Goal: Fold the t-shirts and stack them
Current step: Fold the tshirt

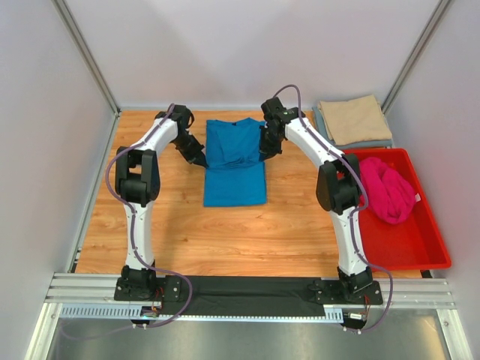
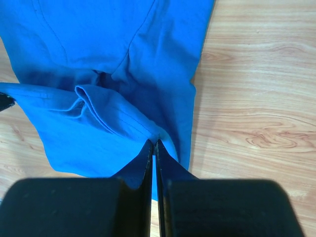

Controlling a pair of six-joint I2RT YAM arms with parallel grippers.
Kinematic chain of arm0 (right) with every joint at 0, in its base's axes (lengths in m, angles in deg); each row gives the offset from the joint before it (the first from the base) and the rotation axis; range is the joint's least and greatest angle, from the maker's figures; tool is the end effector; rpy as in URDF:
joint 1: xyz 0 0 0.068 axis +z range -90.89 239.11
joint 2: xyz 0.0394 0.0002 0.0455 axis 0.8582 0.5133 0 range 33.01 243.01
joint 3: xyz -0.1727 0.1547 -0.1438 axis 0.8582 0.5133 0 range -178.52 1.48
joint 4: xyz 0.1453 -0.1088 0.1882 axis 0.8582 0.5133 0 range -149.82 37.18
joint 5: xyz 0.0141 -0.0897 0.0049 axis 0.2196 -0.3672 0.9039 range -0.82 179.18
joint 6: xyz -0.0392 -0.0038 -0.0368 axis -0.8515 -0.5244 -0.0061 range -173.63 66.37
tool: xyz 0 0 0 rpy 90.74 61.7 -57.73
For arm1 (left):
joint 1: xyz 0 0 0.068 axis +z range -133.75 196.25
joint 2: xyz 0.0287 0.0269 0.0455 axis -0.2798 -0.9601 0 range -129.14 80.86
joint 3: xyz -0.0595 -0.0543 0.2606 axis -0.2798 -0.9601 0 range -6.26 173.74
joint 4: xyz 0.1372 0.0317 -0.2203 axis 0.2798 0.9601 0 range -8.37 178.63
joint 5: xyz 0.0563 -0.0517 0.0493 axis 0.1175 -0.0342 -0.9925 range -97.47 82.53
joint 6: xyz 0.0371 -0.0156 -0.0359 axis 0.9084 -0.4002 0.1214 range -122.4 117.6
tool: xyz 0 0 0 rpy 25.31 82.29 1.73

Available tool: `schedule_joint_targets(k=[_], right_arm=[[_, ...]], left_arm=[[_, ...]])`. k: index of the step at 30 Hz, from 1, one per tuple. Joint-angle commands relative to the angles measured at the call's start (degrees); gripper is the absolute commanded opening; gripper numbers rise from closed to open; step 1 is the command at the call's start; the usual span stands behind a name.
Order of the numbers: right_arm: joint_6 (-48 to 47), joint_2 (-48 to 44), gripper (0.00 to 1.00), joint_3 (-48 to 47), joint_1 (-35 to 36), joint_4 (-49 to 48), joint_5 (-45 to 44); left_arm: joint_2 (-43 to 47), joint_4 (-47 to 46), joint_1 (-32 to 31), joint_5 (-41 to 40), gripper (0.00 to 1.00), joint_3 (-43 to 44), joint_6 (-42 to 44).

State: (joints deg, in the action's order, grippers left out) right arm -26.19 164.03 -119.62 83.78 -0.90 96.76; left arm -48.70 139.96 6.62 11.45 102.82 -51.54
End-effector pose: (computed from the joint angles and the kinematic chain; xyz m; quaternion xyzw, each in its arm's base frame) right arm 0.4383 0.2065 0.2276 0.0116 0.9809 0.1388 0.1361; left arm 0.4512 -0.0882 0.1818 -0.3168 0.9293 -0.1898 0.0035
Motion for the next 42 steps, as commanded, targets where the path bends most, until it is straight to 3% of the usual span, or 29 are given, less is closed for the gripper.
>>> schedule_joint_targets(k=[1,13,17,18,22,29,42], right_arm=[[1.3,0.5,0.0,-2.0,-0.2,-2.5,0.2],[2.5,2.7,0.03,-1.8,-1.6,-3.5,0.3],[3.7,2.4,0.18,-4.6,-2.4,-2.1,2.4],[3.1,1.8,0.26,-4.8,-2.4,-1.8,3.0],[1.0,-4.1,0.35,1.0,-2.4,-3.5,3.9],[-3.8,-8.7,0.24,12.5,-2.5,-5.2,8.4],[-1.8,-2.5,0.15,9.7,-2.4,-10.9,10.3]], left_arm=[[2.2,-1.7,0.4,0.3,0.0,-0.6,-1.6],[-0.5,-3.9,0.4,0.9,0.0,2.1,1.2],[0.1,-4.2,0.4,1.3,0.29,4.0,3.1],[1.5,-4.1,0.3,1.1,0.31,4.1,4.8],[7.8,-3.8,0.4,-3.9,0.38,-0.1,7.7],[15.4,-12.9,-1.3,-0.6,0.36,-16.3,9.1],[5.5,-13.9,-2.6,1.6,0.31,-11.1,8.2]])
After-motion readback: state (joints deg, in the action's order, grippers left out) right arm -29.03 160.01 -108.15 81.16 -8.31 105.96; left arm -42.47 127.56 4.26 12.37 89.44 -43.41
